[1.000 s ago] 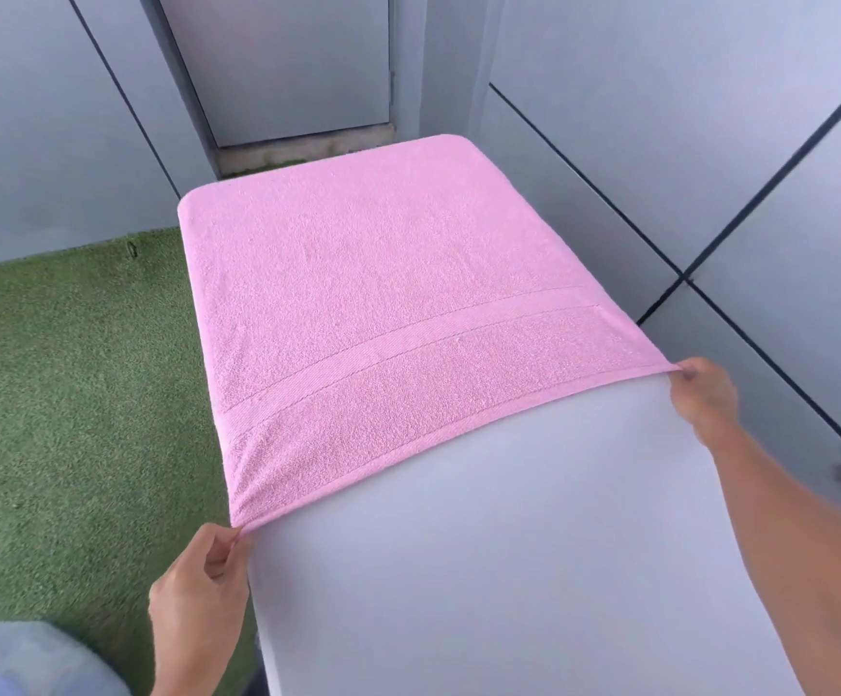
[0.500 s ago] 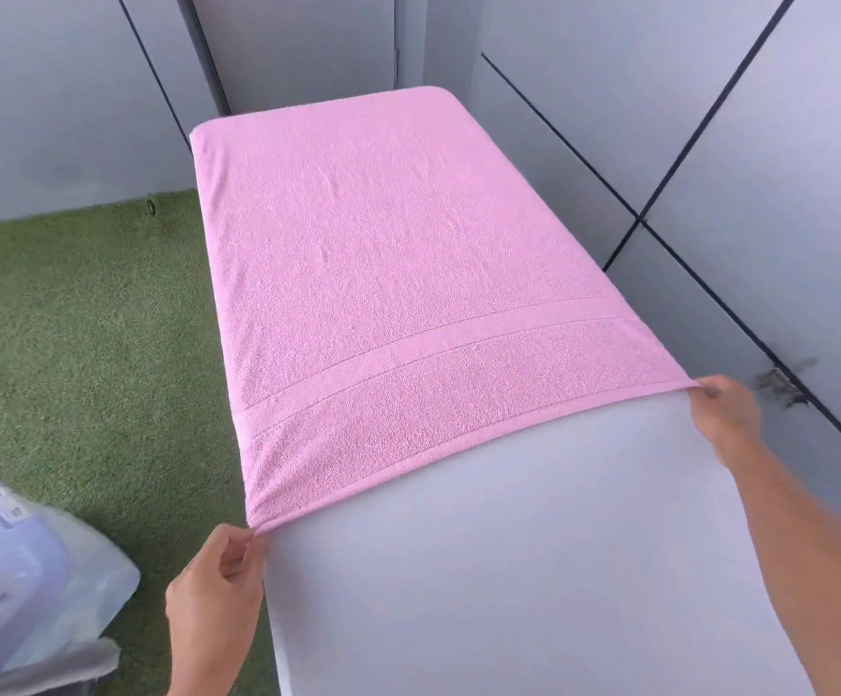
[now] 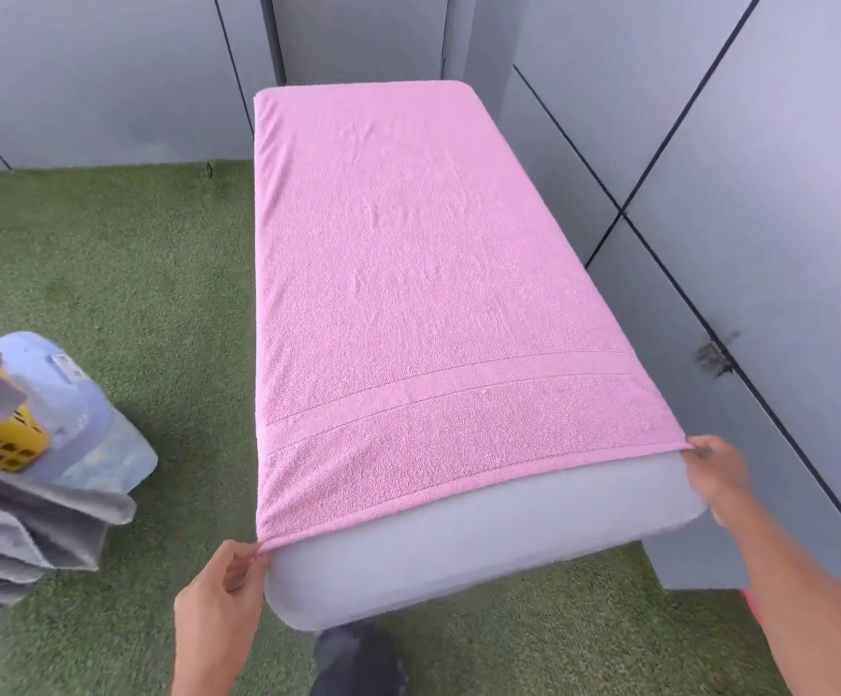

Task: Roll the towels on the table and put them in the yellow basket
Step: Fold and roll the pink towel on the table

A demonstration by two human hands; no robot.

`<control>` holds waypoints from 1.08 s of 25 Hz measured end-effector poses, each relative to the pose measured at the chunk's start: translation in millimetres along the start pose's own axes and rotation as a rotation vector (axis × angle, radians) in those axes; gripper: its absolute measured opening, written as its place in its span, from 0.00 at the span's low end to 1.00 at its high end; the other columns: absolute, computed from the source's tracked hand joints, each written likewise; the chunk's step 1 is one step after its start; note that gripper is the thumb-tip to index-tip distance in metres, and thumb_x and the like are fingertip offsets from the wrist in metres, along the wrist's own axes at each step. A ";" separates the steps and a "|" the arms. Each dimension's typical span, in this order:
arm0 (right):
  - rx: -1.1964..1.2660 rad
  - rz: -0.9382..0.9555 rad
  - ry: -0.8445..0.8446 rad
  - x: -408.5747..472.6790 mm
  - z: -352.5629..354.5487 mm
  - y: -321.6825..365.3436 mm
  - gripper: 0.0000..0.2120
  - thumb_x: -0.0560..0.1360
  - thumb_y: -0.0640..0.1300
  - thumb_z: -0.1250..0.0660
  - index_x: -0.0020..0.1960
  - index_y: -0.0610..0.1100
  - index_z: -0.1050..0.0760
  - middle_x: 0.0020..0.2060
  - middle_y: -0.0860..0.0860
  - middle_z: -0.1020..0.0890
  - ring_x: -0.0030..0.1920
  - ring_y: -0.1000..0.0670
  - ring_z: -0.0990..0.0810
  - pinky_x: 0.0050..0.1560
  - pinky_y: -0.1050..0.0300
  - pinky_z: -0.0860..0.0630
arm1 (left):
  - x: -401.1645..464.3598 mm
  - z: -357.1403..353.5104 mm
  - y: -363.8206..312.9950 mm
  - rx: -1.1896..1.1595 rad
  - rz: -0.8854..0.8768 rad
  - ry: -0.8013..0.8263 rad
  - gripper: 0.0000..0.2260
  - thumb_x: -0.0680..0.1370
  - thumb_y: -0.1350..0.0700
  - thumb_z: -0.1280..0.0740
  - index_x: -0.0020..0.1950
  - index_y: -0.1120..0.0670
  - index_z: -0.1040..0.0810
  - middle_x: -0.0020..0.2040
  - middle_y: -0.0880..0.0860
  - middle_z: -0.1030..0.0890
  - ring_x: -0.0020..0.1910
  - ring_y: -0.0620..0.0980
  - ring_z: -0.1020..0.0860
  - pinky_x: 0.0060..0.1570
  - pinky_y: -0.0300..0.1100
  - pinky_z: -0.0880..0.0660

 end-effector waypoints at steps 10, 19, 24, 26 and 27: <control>-0.474 0.523 0.005 -66.2 -2.2 55.2 0.21 0.75 0.37 0.36 0.66 0.49 0.28 0.64 0.47 0.26 0.64 0.41 0.30 0.60 0.45 0.30 | -28.1 -30.1 -49.5 0.650 -0.330 -0.056 0.18 0.70 0.59 0.26 0.58 0.49 0.24 0.57 0.53 0.24 0.50 0.57 0.25 0.41 0.51 0.26; -0.448 0.737 0.122 -69.2 -12.3 79.8 0.14 0.70 0.37 0.27 0.52 0.50 0.19 0.48 0.52 0.20 0.51 0.46 0.25 0.47 0.49 0.25 | -39.2 -92.4 -100.4 0.545 -0.319 -0.028 0.14 0.68 0.66 0.25 0.48 0.52 0.18 0.45 0.47 0.20 0.45 0.51 0.25 0.33 0.39 0.33; -0.357 0.799 0.148 -68.7 1.0 69.2 0.11 0.71 0.38 0.27 0.51 0.49 0.19 0.48 0.54 0.21 0.52 0.51 0.28 0.51 0.53 0.28 | -53.6 -76.1 -82.1 0.511 -0.309 -0.016 0.13 0.70 0.67 0.27 0.47 0.50 0.20 0.42 0.42 0.22 0.42 0.48 0.25 0.30 0.43 0.27; -0.357 0.811 0.169 -67.3 3.4 71.4 0.11 0.72 0.38 0.28 0.53 0.49 0.19 0.49 0.54 0.21 0.53 0.50 0.27 0.52 0.53 0.27 | -51.5 -74.1 -74.1 0.520 -0.324 0.013 0.15 0.68 0.67 0.25 0.46 0.49 0.22 0.42 0.43 0.22 0.41 0.48 0.25 0.29 0.43 0.26; -0.351 0.801 0.183 -66.5 2.1 74.7 0.12 0.73 0.38 0.29 0.54 0.48 0.20 0.50 0.54 0.21 0.53 0.50 0.27 0.52 0.52 0.26 | -49.7 -72.0 -72.8 0.519 -0.332 0.020 0.17 0.67 0.68 0.25 0.45 0.48 0.22 0.42 0.44 0.23 0.40 0.48 0.26 0.29 0.43 0.27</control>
Point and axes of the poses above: each hand's wrist, its own x-axis towards the middle knuckle, its own z-axis out of the back of the hand, y = z × x, the point moved 8 cm from there along x, towards the middle knuckle
